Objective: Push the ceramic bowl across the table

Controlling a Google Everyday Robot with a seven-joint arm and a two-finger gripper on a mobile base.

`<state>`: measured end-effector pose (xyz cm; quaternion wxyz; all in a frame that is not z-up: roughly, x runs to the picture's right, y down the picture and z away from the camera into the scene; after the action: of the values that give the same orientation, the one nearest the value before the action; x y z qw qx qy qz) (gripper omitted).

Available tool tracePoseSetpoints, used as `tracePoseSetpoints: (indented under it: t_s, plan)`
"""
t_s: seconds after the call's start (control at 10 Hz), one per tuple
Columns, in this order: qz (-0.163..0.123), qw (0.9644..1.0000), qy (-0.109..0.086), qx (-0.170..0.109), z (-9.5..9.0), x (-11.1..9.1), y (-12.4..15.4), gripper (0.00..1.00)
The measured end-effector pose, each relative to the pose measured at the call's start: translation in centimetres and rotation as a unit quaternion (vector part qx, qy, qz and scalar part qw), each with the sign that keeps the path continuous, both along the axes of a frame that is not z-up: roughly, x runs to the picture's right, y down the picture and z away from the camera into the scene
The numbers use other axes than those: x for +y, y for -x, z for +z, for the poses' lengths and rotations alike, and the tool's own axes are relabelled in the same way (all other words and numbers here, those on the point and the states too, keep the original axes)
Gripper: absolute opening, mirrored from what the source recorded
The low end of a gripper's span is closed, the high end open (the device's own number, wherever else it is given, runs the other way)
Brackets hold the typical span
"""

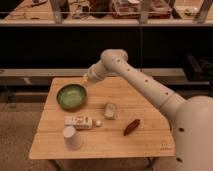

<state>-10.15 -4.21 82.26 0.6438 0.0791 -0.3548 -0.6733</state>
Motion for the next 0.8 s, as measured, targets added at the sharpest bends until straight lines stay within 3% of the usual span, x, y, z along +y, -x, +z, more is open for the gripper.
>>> tracePoseSetpoints:
  t_s: [0.2,0.5,0.8]
  plan:
    - [-0.014,0.9995,-0.006,0.026,2.3,-0.5,-0.1,0.05]
    - [-0.015,0.9995,-0.001,0.028,2.3,-0.3,-0.3,0.05]
    - [-0.07,0.9972,0.029,0.004,3.7,3.0,4.1,0.05]
